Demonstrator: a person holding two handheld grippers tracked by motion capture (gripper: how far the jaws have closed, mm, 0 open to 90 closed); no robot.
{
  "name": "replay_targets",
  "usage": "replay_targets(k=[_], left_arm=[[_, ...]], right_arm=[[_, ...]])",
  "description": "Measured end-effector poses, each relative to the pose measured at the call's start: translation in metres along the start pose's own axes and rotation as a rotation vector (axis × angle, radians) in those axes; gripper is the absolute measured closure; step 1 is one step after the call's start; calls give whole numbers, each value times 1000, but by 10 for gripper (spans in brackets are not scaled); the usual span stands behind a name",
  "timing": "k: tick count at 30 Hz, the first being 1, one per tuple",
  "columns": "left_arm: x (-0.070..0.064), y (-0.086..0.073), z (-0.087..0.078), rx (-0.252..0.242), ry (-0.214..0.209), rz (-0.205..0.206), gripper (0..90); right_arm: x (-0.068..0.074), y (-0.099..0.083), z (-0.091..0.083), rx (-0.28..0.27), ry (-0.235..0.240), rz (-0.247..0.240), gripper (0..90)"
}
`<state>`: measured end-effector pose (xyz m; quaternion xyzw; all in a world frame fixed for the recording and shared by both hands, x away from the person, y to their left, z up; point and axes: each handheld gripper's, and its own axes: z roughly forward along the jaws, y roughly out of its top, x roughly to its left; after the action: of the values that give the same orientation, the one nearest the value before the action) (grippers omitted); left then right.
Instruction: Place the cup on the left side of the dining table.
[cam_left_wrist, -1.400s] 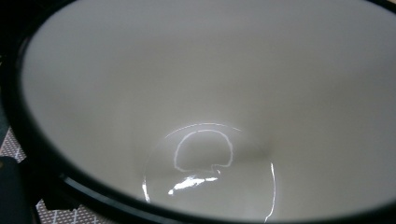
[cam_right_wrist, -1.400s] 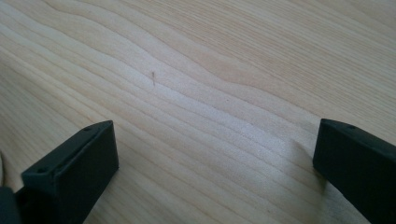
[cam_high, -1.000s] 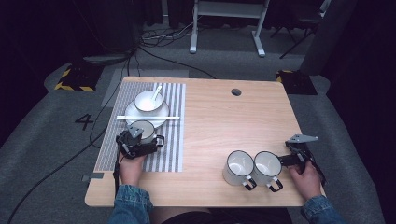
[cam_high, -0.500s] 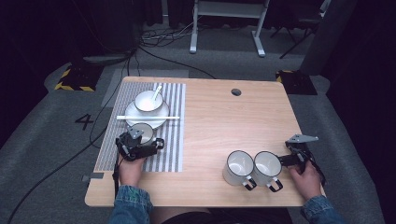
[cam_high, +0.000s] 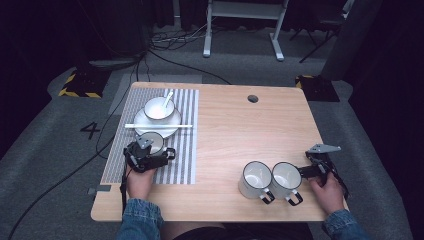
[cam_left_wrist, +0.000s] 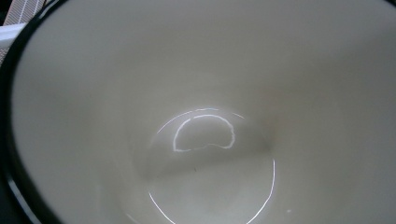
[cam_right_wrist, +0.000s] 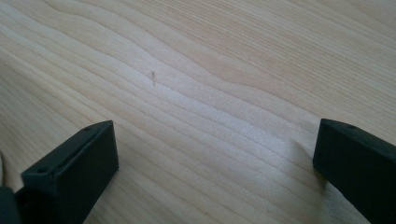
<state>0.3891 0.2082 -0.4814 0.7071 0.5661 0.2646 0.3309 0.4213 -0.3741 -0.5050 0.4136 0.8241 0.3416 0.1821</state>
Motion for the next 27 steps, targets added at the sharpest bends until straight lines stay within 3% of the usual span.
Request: replay_targets(k=[10,18,21,27], left_arm=[[1,0,-4,-11,-9,31,17],[1,-1,-21,-18,-10,60,0],[0,-3,-31,-59,-3,61,0],[-1,-6,-51,-119,-29,67,0]], right_arm=[[0,0,0,0,0,0,3],[0,0,0,0,0,0,2],[0,0,0,0,0,0,2],[0,0,0,0,0,-1,2]])
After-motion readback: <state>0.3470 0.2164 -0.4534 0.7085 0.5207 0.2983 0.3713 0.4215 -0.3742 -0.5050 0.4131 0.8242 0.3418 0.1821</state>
